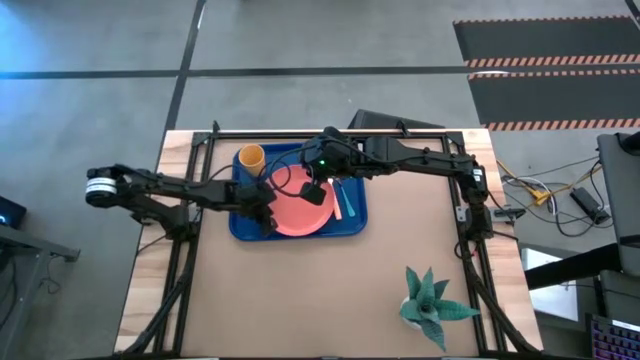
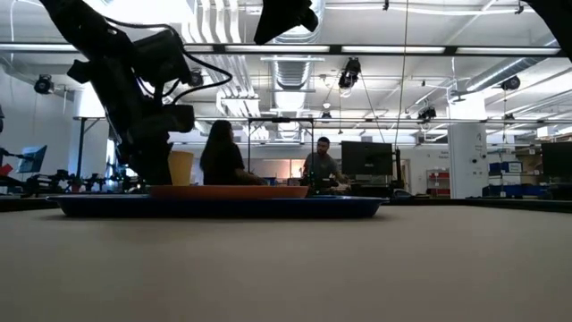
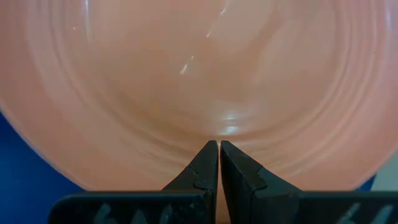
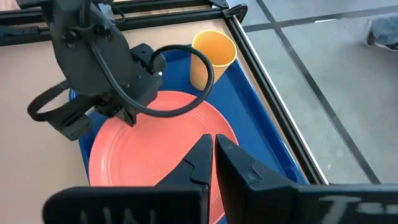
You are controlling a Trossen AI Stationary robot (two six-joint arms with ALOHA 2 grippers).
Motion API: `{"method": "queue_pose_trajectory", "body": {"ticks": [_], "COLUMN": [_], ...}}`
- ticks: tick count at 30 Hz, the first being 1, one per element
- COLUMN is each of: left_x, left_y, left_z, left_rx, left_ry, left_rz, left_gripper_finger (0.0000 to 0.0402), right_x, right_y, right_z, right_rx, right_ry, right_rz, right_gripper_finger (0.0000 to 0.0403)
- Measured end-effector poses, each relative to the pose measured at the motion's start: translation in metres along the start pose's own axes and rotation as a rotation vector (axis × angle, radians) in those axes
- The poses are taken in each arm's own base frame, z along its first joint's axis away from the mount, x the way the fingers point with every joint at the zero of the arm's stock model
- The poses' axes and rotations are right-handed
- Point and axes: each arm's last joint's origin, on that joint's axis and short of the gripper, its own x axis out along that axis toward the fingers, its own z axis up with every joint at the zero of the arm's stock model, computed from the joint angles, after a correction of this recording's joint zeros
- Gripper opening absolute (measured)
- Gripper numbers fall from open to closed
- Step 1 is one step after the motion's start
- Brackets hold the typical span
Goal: Pick and place plate/cup/fork/spoon on tray
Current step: Adjust the orange plate on the blue tray, then adjust the silverwares on the blue tray
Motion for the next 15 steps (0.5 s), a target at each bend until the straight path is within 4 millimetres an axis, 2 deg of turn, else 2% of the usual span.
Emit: {"method": "queue_pose_trajectory", "body": {"ticks": [10,15], "left_x": [-0.014,-0.022], "left_y": [0.007,0.006], "left_z": [-0.013,-0.008], "left_rx": [0.004,0.002], "left_ry": [0.112,0.064], "left_rz": [0.051,0.046], "left_gripper_finger": [0.0000,0.0000], "right_x": [0.000,0.000], "right_y": [0.000,0.000], "right_z": [0.000,0.000], "right_rx": [0.000,0.000], "right_ry": [0.001,0.001], "right_rz": [0.000,0.000], "right_gripper_finger": [0.0008,0.0008]}}
